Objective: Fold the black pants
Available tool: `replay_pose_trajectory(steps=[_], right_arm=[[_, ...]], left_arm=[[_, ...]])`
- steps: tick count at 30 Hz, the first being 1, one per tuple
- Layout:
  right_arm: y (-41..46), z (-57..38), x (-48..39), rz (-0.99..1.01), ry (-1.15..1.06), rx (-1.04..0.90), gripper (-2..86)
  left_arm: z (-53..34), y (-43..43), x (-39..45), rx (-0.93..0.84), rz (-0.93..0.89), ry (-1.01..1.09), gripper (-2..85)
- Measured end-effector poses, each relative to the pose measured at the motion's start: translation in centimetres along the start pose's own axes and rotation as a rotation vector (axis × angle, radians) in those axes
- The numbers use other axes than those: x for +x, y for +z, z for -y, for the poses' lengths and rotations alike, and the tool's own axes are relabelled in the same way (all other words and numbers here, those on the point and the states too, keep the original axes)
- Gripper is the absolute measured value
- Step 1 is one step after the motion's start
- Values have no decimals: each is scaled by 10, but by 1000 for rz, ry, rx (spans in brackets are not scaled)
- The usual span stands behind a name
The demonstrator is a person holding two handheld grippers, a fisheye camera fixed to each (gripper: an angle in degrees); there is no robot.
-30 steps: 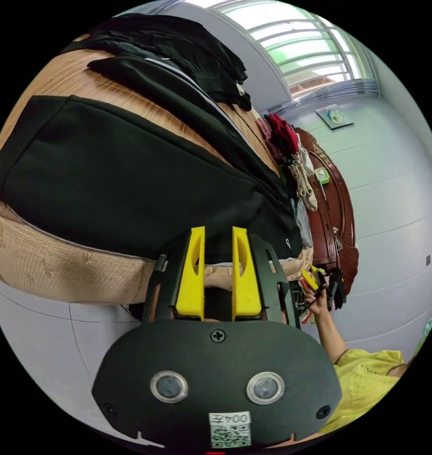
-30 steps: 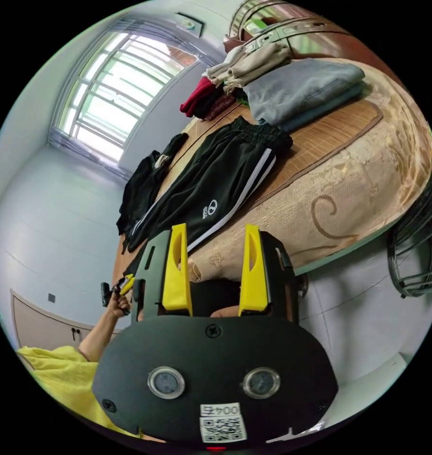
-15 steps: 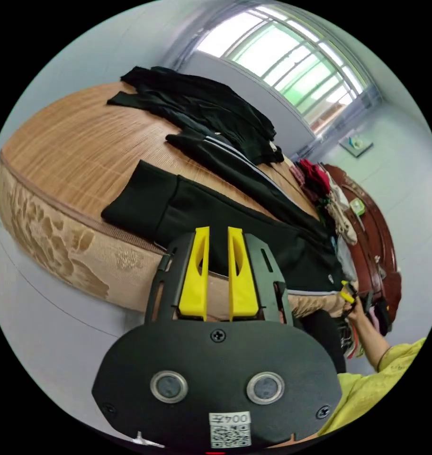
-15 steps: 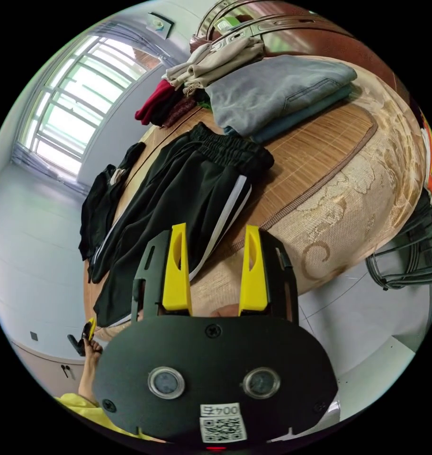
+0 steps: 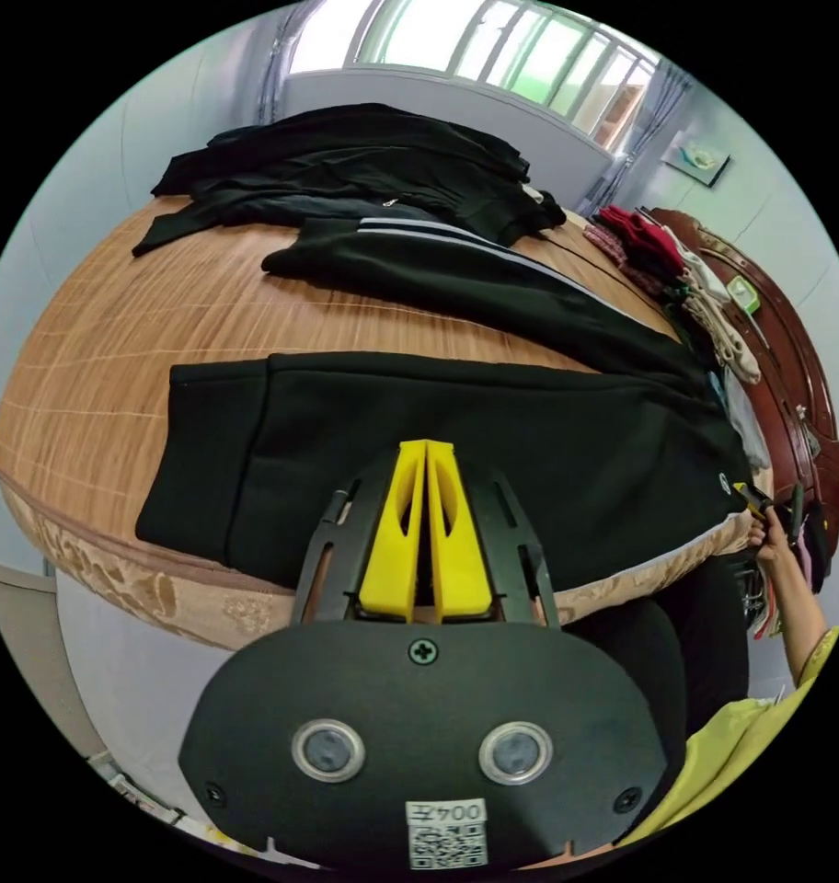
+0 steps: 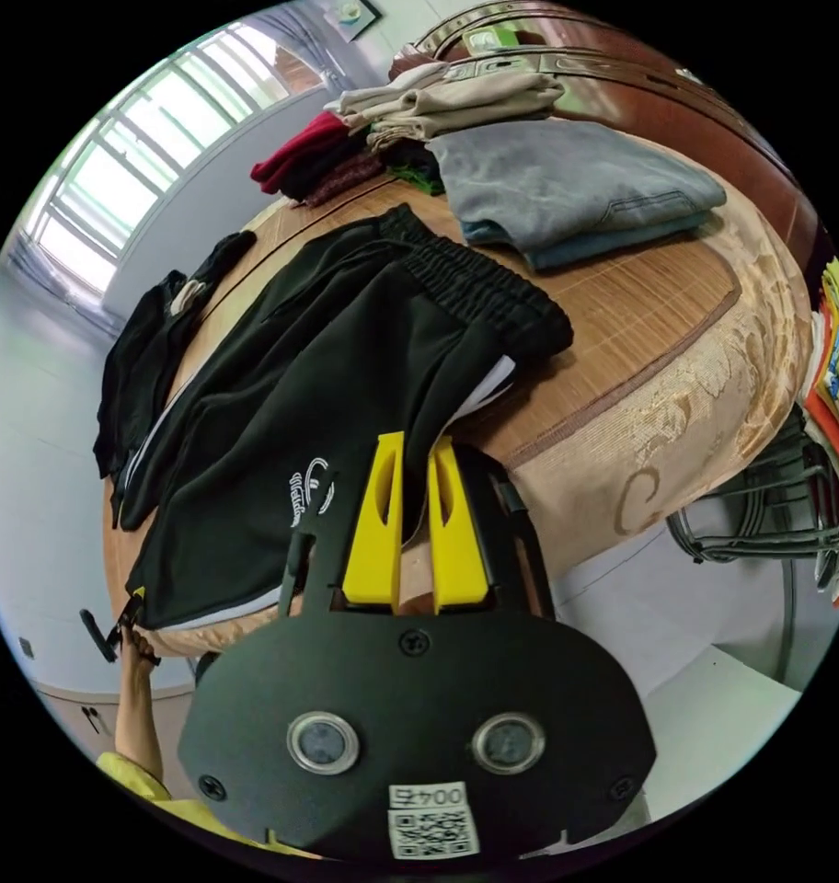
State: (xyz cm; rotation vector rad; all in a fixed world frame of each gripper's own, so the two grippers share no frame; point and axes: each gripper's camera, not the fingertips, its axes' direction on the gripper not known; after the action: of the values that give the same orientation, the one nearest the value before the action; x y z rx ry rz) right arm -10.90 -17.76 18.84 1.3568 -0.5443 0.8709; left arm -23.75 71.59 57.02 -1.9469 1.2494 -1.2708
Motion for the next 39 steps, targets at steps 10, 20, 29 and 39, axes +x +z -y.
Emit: replay_pose_trajectory(steps=[10, 20, 29, 39], right_arm=[[-18, -54, -23, 59, -127, -69, 84], [-73, -37, -54, -210, -343, 32, 80], [-13, -4, -80, -394, -609, -269, 86], [-89, 22, 1, 4, -366, -55, 105]], left_arm=[[21, -15, -33, -114, -152, 37, 1], [-19, -3, 184, -99, -335, 304, 3], [-41, 58, 300, -237, -226, 361, 6], [-59, 64, 333, -224, -214, 337, 5]])
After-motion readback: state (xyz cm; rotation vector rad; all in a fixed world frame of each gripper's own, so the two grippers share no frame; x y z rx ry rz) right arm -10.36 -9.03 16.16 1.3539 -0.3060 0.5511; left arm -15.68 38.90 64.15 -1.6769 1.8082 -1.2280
